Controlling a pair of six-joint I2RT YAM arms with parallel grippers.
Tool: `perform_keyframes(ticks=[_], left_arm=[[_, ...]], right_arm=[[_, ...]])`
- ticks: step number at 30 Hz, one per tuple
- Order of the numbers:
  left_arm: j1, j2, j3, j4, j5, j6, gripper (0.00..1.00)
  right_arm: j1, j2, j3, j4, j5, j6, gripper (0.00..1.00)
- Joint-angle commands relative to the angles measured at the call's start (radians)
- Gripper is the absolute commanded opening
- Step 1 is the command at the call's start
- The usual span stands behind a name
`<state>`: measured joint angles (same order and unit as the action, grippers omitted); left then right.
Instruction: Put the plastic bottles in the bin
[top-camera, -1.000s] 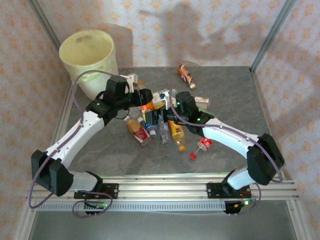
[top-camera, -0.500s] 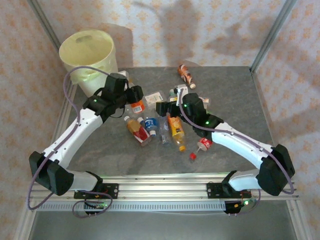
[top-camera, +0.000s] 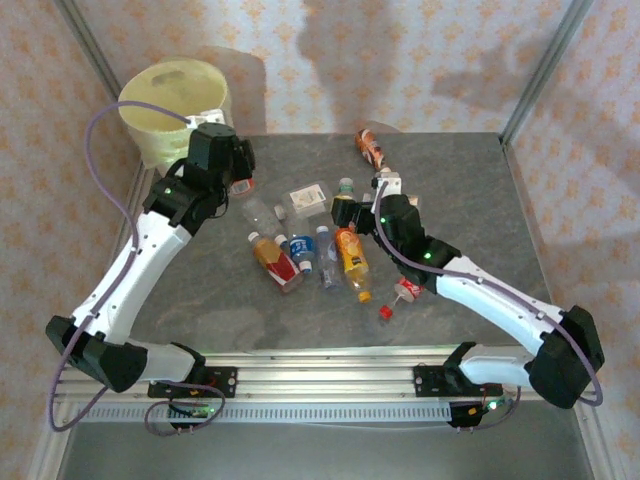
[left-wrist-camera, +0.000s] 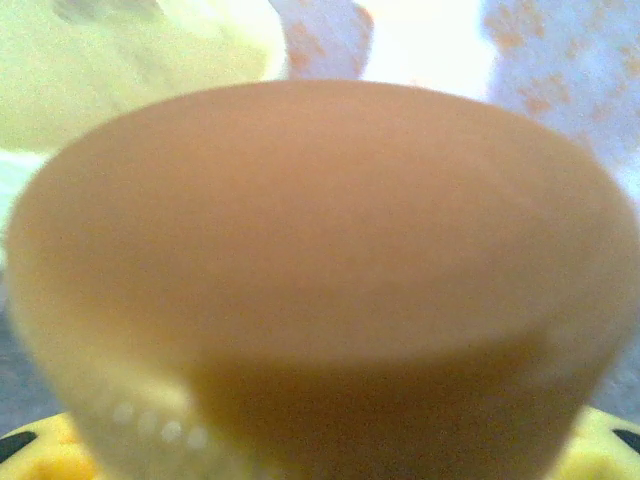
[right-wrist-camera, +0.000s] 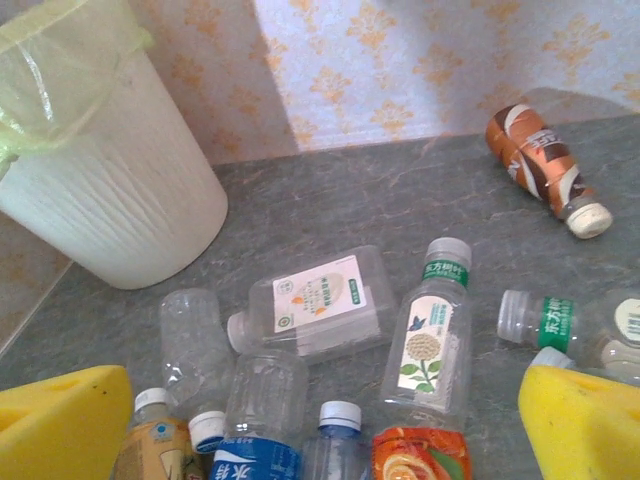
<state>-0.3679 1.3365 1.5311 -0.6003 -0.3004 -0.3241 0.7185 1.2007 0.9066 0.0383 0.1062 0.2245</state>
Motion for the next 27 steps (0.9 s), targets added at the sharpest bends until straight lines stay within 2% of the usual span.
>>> perform_keyframes(ticks=[1,6,11,15,18,21,27], left_arm=[[0.058,-0.046,0.033,0.124,-0.134,0.066,0.43],[0.186,-0.048,0.032,0.272,-0.124,0.065,0.43],[0.296,0.009,0.074,0.389,-0.05,0.085,0.43],[0.34,0.13,0.239,0.309,-0.076,0.119,0.43],[0.359,0.206,0.291,0.343,-0.154,0.169,0.43],[0.4,0.282,0.361,0.335,-0.178,0.133,0.44],[0.451,0.496,0.647,0.14,-0.171,0.106,0.44]], right_arm=[[-0.001,-0.045,-0.023,-0.044,0.073,-0.013,0.99],[-0.005,-0.051,-0.03,-0.033,0.085,-0.018,0.99],[-0.007,-0.049,-0.02,-0.028,0.084,-0.018,0.99],[-0.006,-0.055,-0.018,-0.035,0.085,-0.012,0.99],[-0.007,-0.061,-0.027,-0.037,0.089,-0.002,0.99],[-0.007,-0.061,-0.037,-0.034,0.088,0.01,0.99],[-0.007,-0.061,-0.035,-0.041,0.082,0.007,0.99]])
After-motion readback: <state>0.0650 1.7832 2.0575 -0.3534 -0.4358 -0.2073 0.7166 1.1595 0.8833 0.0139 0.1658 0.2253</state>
